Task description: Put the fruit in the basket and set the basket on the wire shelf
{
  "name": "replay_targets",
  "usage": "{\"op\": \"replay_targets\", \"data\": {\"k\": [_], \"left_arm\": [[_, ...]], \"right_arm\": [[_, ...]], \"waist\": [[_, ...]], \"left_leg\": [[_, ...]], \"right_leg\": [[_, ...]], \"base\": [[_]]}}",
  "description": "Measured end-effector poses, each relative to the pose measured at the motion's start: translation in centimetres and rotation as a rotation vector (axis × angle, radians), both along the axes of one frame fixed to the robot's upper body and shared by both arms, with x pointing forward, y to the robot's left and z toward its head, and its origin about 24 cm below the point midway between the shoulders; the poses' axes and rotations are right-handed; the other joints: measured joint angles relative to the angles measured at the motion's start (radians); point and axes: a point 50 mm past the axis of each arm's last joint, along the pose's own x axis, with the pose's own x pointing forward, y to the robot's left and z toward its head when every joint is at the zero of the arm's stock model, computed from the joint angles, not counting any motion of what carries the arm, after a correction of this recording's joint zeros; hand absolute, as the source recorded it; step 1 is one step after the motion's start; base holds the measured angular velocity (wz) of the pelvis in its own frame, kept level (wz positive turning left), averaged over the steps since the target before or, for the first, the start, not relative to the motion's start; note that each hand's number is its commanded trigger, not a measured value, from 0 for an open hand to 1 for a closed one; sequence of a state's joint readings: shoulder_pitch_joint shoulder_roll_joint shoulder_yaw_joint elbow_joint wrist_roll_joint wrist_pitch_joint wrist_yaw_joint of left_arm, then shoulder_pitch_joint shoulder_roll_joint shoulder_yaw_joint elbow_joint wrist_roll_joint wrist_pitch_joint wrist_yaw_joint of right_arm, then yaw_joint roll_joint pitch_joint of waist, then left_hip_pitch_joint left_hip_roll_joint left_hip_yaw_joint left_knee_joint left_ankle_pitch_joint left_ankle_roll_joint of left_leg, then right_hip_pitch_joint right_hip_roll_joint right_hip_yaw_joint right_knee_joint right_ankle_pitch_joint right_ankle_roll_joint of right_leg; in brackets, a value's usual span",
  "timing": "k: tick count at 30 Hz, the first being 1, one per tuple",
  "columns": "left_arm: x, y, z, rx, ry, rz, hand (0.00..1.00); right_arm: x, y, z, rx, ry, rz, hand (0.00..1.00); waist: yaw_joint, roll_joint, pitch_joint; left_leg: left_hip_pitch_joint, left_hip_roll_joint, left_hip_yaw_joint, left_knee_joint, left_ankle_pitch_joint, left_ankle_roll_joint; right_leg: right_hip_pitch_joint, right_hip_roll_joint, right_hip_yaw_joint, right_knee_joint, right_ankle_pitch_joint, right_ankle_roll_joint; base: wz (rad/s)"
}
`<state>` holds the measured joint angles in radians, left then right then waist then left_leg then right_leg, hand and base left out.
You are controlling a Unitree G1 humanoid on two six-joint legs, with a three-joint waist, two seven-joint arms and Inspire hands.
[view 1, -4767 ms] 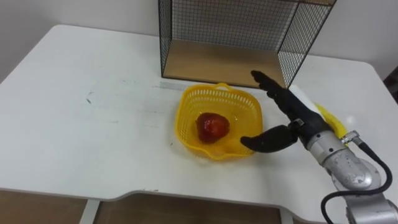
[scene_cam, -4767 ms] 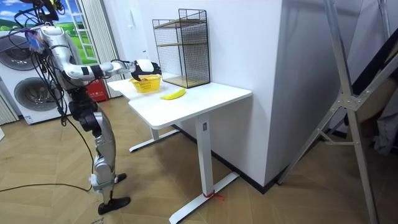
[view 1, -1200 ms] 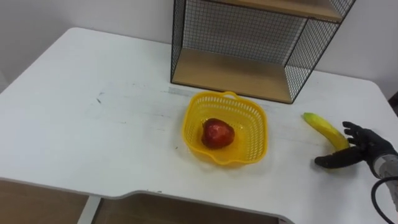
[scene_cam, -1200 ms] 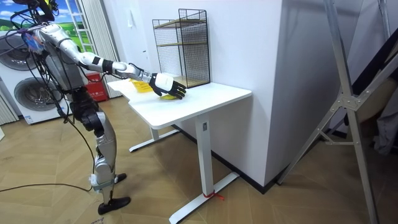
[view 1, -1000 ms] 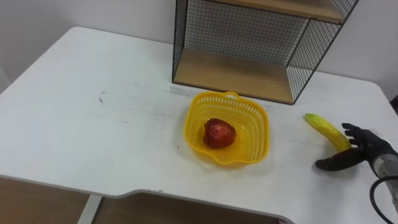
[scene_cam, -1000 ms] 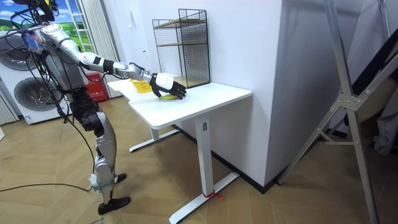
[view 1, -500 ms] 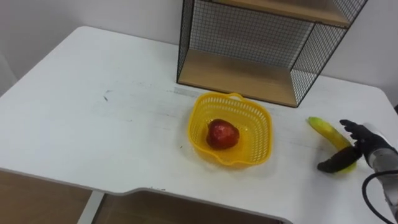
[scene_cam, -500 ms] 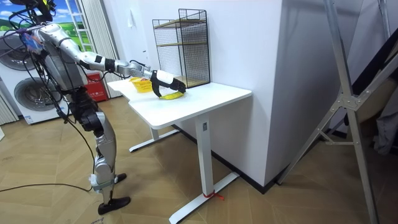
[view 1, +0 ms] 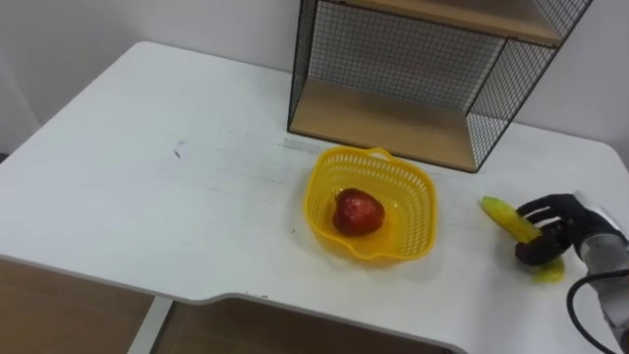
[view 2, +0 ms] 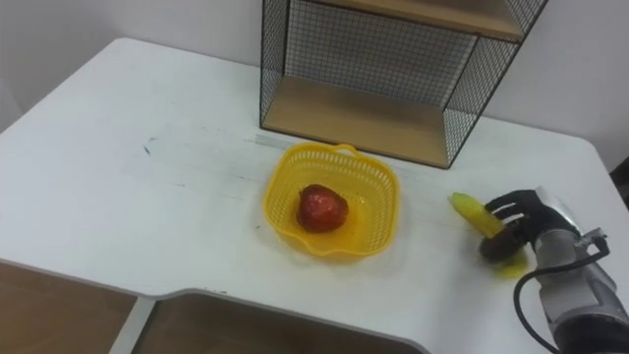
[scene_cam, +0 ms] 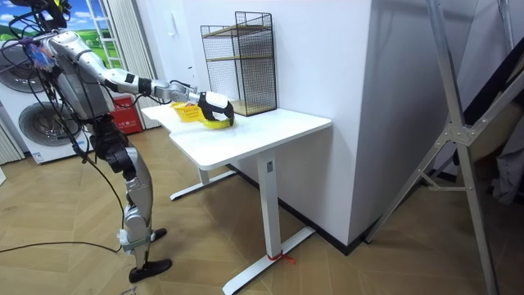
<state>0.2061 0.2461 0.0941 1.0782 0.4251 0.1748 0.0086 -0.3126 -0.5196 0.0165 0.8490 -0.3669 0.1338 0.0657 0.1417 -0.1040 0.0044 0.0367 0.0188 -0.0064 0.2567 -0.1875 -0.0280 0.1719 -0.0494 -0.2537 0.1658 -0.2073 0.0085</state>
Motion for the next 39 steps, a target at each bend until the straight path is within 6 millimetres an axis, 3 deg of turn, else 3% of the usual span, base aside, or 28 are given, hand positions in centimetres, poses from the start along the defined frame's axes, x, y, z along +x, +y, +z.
{"op": "replay_targets", "data": {"k": [25, 32, 39], "left_arm": [[0.6, -0.2, -0.1, -0.013, -0.019, -0.004, 0.00], [0.6, -0.3, -0.1, -0.016, -0.022, -0.002, 0.00], [0.8, -0.6, -0.2, -0.022, -0.038, -0.005, 0.00]], "right_arm": [[0.0, 0.4, -0.4, 0.142, -0.025, -0.036, 1.00], [0.1, 0.9, -0.5, 0.327, -0.106, -0.113, 1.00], [0.6, 4.3, -0.8, 0.639, -0.234, -0.131, 1.00]], "waist": [[-0.032, -0.005, -0.0016], [-0.033, 0.003, 0.0010], [-0.031, 0.016, -0.0019]], "left_leg": [[0.002, 0.000, 0.001, 0.002, 0.000, 0.000], [0.011, 0.002, 0.015, -0.006, 0.000, 0.000], [0.008, 0.004, 0.037, -0.022, 0.001, 0.001]], "right_leg": [[0.003, 0.000, 0.003, -0.002, -0.001, 0.000], [0.000, -0.001, 0.010, 0.003, -0.001, 0.000], [-0.014, -0.001, 0.031, 0.005, -0.001, 0.000]], "base": [[0.00], [-0.06], [-0.08]]}}
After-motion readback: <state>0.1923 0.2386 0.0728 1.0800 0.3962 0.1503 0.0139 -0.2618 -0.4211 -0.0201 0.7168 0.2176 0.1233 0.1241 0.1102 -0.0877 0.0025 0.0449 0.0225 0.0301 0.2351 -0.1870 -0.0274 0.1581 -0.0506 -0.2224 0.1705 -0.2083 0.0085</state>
